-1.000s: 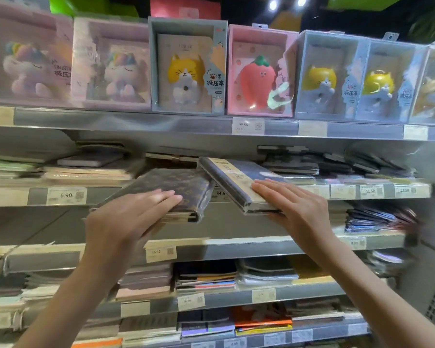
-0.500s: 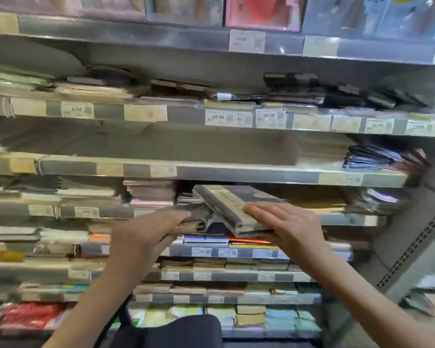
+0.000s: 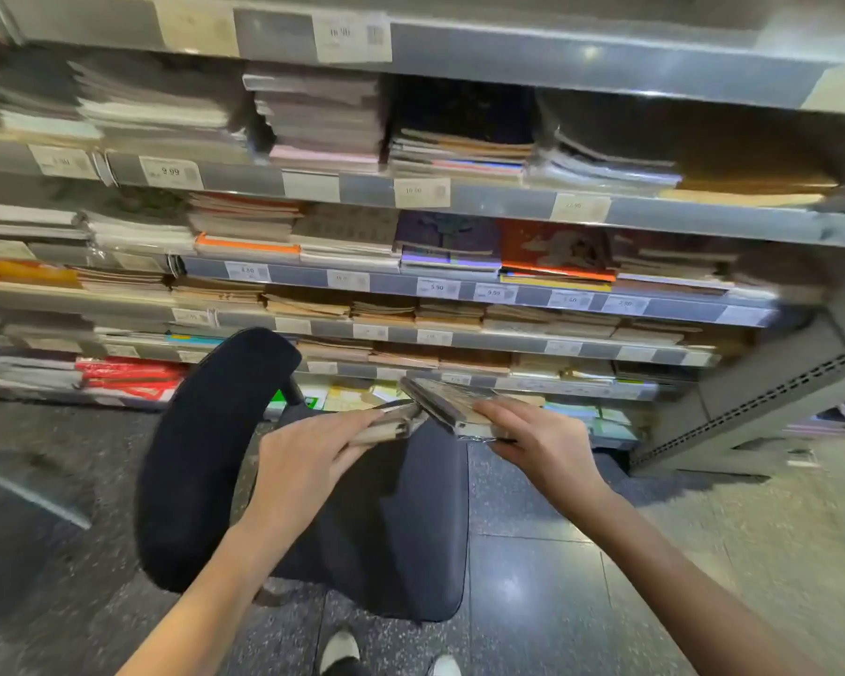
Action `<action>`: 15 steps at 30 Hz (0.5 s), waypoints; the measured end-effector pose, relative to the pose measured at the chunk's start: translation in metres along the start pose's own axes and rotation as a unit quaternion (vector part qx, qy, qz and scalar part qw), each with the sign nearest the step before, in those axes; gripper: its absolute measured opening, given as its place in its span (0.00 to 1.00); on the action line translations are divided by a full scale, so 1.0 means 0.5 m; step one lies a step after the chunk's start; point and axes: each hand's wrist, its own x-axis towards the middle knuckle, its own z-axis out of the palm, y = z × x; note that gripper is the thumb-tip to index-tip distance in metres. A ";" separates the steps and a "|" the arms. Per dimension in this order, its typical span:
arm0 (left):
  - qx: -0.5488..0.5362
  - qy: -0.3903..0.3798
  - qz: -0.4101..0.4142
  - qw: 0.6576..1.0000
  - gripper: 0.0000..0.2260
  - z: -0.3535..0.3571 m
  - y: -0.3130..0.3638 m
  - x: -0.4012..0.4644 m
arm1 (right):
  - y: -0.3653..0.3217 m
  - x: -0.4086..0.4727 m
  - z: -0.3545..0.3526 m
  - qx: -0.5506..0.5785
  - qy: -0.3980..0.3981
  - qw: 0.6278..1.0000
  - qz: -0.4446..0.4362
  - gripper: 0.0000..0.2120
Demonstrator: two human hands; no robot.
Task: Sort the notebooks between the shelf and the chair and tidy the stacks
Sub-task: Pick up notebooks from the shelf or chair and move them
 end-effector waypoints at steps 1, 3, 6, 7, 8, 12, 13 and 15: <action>-0.003 -0.014 -0.004 1.000 0.18 0.017 -0.015 -0.008 | -0.004 -0.012 0.034 0.012 -0.015 0.999 0.027 0.20; -0.025 -0.038 -0.014 0.999 0.17 0.053 -0.046 -0.025 | -0.014 -0.037 0.099 0.033 -0.045 0.996 0.074 0.24; -0.039 -0.052 -0.050 0.997 0.17 0.108 -0.085 -0.055 | -0.018 -0.075 0.193 0.051 -0.074 0.989 0.115 0.25; -0.041 -0.052 -0.067 0.996 0.17 0.126 -0.097 -0.066 | -0.015 -0.086 0.226 0.055 -0.079 0.988 0.123 0.25; -0.043 -0.048 -0.085 0.994 0.17 0.145 -0.109 -0.079 | -0.010 -0.095 0.258 0.056 -0.086 0.987 0.126 0.25; -0.050 -0.010 -0.133 0.990 0.17 0.210 -0.158 -0.115 | 0.002 -0.108 0.376 0.029 -0.106 0.988 0.104 0.25; -0.048 0.000 -0.133 0.990 0.16 0.222 -0.169 -0.118 | 0.003 -0.112 0.404 0.028 -0.109 0.988 0.104 0.25; -0.052 0.014 -0.149 0.987 0.13 0.237 -0.187 -0.119 | 0.000 -0.122 0.461 0.038 -0.121 0.986 0.107 0.23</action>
